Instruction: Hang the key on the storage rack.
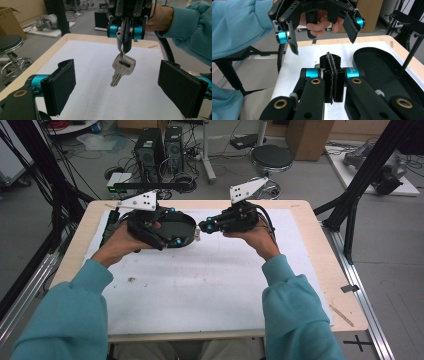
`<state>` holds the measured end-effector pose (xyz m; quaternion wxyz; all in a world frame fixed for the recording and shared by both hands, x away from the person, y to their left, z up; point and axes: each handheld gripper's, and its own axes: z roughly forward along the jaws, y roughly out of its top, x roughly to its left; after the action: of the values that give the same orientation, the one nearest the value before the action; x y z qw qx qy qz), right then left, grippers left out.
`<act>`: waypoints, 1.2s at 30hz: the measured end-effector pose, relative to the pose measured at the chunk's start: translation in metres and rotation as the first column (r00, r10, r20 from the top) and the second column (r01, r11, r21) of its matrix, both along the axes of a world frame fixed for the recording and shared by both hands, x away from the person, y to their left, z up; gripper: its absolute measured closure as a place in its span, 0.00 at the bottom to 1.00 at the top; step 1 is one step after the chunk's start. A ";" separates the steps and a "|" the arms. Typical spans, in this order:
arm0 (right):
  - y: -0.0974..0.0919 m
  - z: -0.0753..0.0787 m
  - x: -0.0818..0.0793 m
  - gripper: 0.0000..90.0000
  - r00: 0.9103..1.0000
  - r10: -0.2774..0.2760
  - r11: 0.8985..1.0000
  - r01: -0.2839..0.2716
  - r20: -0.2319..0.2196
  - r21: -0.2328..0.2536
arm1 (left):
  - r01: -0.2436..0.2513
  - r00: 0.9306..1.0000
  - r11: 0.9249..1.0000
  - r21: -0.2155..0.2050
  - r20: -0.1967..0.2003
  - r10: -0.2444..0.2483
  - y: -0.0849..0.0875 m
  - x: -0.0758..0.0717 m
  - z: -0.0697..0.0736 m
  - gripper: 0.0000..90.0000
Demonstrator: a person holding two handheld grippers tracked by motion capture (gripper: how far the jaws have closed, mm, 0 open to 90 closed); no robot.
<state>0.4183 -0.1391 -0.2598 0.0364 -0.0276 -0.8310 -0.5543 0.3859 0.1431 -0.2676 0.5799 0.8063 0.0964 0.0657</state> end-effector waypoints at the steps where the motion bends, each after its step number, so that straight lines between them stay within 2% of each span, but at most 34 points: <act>1: 0.001 0.000 0.001 1.00 1.000 -0.001 1.000 0.001 0.012 0.007 | 0.003 1.000 1.000 0.001 -0.003 -0.003 -0.002 0.000 0.000 0.18; 5: 0.000 0.000 0.000 1.00 1.000 0.000 1.000 0.000 -0.003 0.002 | 0.027 1.000 1.000 0.004 -0.011 -0.027 -0.005 0.000 0.000 0.28; 9: 0.001 0.000 0.000 1.00 1.000 0.006 1.000 -0.006 0.001 0.000 | 0.042 0.999 0.999 0.002 -0.025 -0.042 -0.006 0.001 0.000 0.34; 18: 0.004 -0.001 -0.001 1.00 1.000 0.015 1.000 -0.015 -0.006 -0.008 | 0.046 0.998 0.999 -0.010 -0.036 -0.046 -0.004 -0.001 0.003 0.57; 21: 0.004 -0.001 -0.001 1.00 1.000 0.020 1.000 -0.020 0.004 -0.002 | 0.041 0.998 0.999 -0.010 -0.046 -0.041 -0.003 0.000 0.003 0.63; 22: 0.004 -0.001 -0.002 1.00 1.000 0.020 1.000 -0.020 -0.007 -0.008 | 0.040 0.998 0.999 -0.005 -0.043 -0.040 -0.003 0.000 0.003 0.64; 30: 0.004 0.000 -0.001 1.00 1.000 0.021 1.000 -0.021 0.005 0.006 | 0.052 0.997 0.999 0.001 -0.058 -0.052 -0.007 0.000 0.003 0.72; 36: 0.003 0.000 -0.002 1.00 1.000 0.024 1.000 -0.024 -0.009 0.000 | 0.055 0.996 0.998 -0.004 -0.067 -0.055 -0.008 0.001 0.004 0.81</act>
<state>0.4159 -0.1359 -0.2600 0.0467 -0.0201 -0.8313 -0.5535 0.3868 0.1353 -0.2641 0.5788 0.8098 0.0938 0.0225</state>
